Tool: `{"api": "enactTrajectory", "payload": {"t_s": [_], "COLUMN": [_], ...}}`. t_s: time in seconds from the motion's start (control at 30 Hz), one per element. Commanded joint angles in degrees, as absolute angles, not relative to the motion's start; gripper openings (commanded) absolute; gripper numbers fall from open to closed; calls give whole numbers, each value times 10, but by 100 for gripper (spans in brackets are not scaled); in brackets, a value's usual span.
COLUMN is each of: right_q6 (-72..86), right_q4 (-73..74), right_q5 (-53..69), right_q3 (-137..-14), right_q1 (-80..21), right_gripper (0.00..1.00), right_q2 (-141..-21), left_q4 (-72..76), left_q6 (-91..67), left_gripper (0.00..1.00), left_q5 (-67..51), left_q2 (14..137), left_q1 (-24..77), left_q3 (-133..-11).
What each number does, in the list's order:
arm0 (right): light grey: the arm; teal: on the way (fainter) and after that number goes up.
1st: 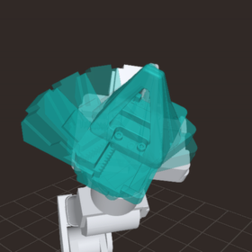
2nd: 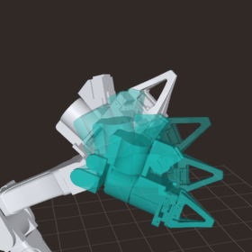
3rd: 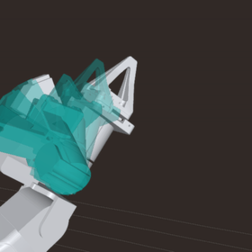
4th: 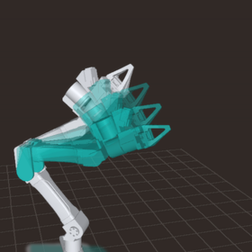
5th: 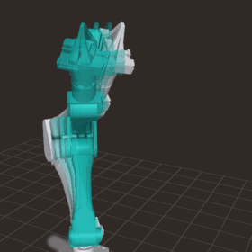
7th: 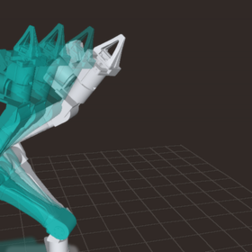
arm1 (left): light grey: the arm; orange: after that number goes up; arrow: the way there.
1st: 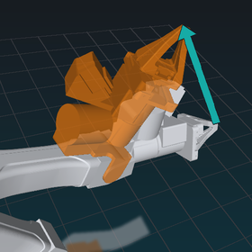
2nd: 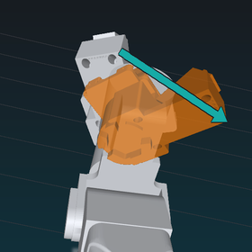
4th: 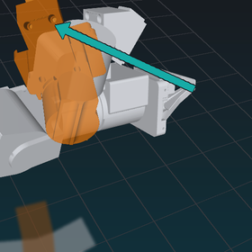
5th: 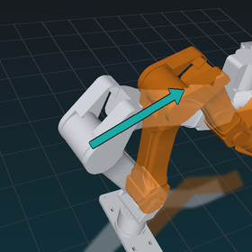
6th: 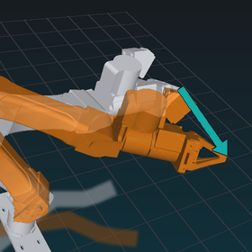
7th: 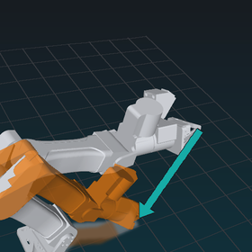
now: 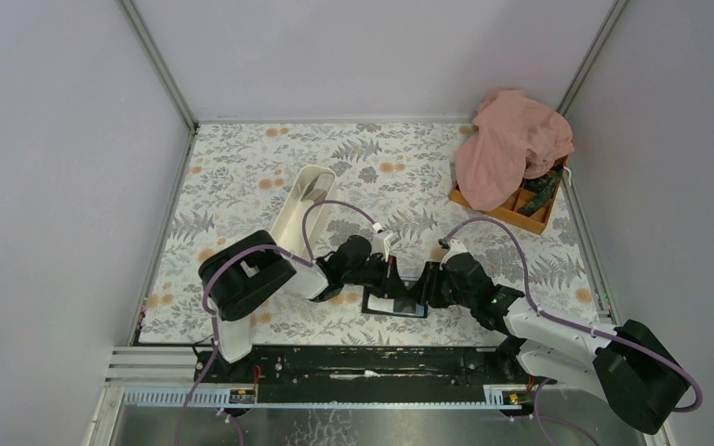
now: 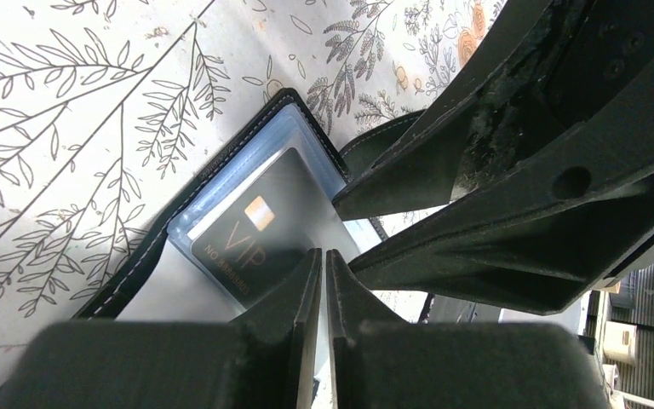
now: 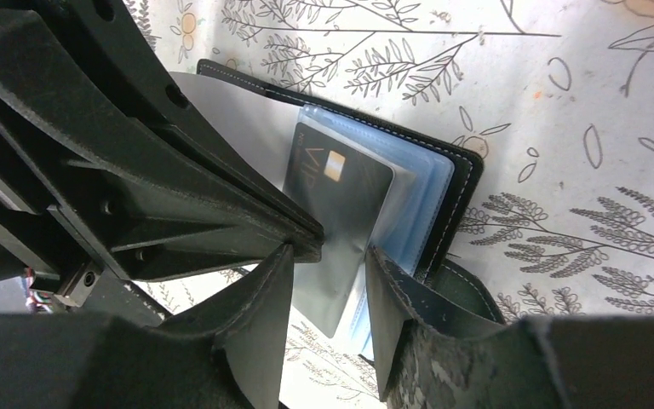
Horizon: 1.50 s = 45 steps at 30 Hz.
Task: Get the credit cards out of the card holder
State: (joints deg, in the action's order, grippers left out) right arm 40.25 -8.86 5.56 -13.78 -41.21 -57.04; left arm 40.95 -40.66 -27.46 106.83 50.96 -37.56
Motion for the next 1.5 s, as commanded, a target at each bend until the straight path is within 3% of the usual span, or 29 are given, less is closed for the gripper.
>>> {"api": "enactTrajectory", "payload": {"t_s": [0.0, 0.43, 0.67, 1.0, 1.47], "right_q6": [430, 437, 437, 434, 431], "right_q4": [-161, -190, -211, -219, -265], "right_q5": [114, 108, 114, 132, 182], "right_q3": [-131, -114, -112, -136, -185], "right_q1": [-416, -415, -416, -415, -416], "right_gripper": [44, 44, 44, 44, 44], "right_q2": [-565, -558, -571, -580, -652], "left_q4": [390, 273, 168, 112, 170], "left_q6": [-400, -361, -328, -340, -348], "left_gripper": [12, 12, 12, 12, 11], "left_q5": [-262, -193, -89, -4, -34], "left_q2": [1062, 921, 873, 885, 923], "left_q1": [510, 514, 520, 542, 550], "left_q3": [-355, -332, -315, -285, -274]}}
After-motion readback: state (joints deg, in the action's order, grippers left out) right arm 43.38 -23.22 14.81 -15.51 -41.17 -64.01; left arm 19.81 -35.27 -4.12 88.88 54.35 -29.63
